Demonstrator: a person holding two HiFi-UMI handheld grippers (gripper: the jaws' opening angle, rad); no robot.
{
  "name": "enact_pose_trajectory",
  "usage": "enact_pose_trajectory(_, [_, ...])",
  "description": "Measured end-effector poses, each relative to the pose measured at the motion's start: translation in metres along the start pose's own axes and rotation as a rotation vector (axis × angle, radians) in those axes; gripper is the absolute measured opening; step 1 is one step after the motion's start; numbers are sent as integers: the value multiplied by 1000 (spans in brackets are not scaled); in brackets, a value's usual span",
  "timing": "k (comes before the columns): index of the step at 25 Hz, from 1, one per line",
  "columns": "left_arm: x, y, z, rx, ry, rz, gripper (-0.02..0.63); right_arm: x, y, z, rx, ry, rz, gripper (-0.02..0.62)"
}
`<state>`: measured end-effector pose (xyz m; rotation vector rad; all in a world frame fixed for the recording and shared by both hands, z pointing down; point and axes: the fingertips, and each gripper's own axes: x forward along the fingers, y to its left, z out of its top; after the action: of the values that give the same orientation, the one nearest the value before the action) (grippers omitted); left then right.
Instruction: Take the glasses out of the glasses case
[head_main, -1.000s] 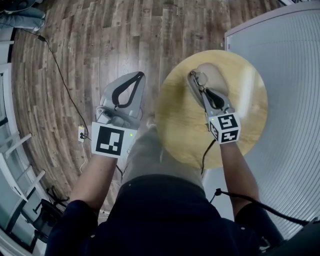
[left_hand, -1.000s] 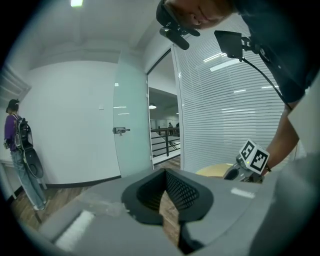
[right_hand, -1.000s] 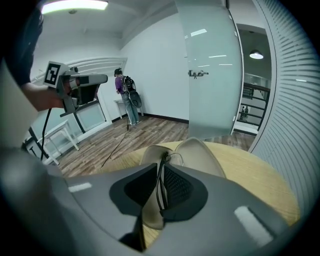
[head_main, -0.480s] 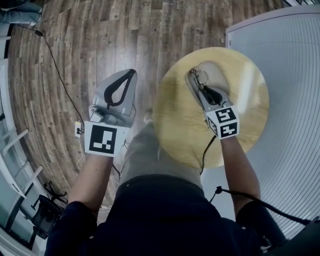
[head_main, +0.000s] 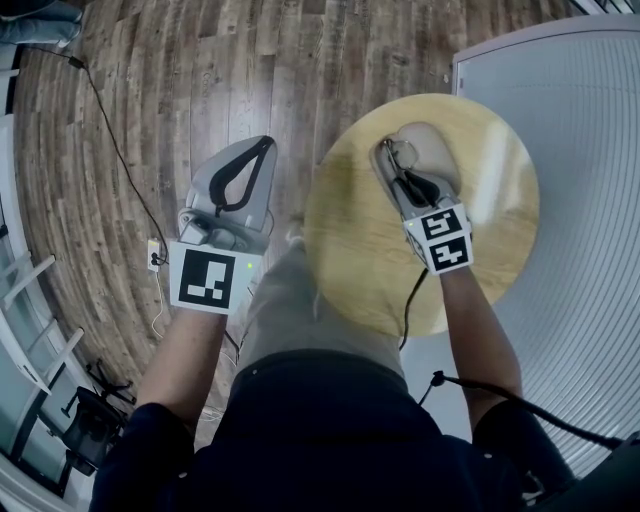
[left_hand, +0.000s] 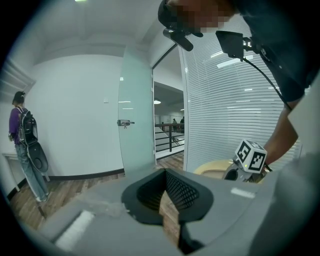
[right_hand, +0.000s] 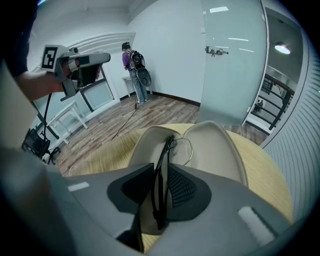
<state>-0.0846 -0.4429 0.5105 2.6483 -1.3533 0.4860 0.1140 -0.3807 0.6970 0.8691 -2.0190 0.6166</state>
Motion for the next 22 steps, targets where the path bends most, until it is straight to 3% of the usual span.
enact_pose_trajectory(22, [-14, 7, -4, -21, 0, 21, 6, 11, 15, 1, 24, 145, -3, 66])
